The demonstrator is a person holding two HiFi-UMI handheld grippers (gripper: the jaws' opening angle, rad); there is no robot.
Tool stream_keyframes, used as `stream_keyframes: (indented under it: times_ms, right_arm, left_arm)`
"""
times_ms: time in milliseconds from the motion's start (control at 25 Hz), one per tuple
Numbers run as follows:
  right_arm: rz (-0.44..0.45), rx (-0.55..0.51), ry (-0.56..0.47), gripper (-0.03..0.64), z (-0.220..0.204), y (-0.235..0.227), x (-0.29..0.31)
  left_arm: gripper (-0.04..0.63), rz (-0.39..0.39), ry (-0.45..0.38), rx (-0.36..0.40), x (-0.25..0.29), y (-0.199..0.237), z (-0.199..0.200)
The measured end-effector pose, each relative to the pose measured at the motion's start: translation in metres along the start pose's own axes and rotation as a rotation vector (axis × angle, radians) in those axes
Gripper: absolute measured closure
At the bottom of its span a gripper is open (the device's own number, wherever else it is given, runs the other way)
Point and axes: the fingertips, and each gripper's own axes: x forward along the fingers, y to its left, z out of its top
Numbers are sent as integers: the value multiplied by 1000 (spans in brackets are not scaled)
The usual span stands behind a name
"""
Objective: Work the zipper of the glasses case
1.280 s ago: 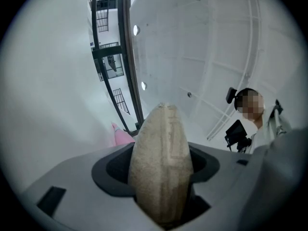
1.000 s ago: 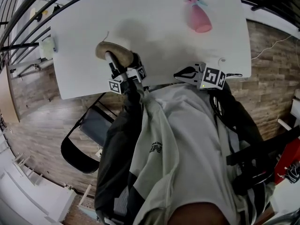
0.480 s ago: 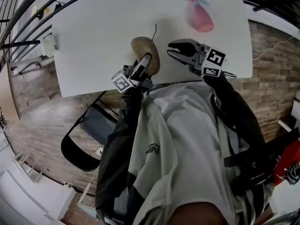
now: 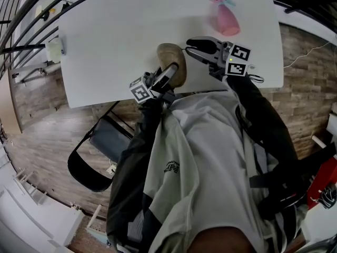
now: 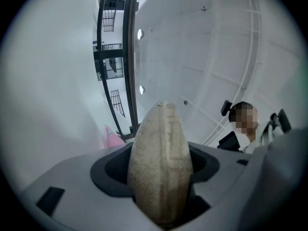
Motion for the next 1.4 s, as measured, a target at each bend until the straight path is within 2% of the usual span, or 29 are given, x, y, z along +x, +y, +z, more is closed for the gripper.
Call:
stream_keyframes:
  times_ms: [80,120,280,360,440,560,680,880,1200,1320,1400]
  right_arm:
    - [-7,-33,20,522,-5,1,-6]
    - [-17,-82,39,522,-6,2,-7]
    - [-54,-384,174,522,-11,7,1]
    - [-54,-457,206,522,-8,10,6]
    - [-40,-472,222,540,-6,15,9]
    - [3,-491,268,620,-13,22,10]
    - [0,-492,270,621,-15,24,8]
    - [-46,-478,262,623,-15,25,-1]
    - [-137,-484,223,623,-13,30,-10]
    - [-156,-525,243,623,-15,34,-17]
    - [-158,-588,286,623,-20,36,-20]
  left_arm:
    - [304,-31,-18,-20,1,-6,6]
    - [304,-41,-9,-26,1,-8,6]
    - [304,-55,43,-37,6,-10,-2]
    - [304,-59,50,-41,9,-11,-5]
    - [304,-61,49,-45,9,-11,-6]
    - [304,-55,45,-48,9,-10,-5]
    - [304,-44,40,-33,10,-8,-4]
    - [304,26,11,37,8,0,-3]
    - [304,59,2,66,16,1,-7]
    - [304,60,9,78,16,-2,-12]
    - [304,62,8,78,14,-2,-15]
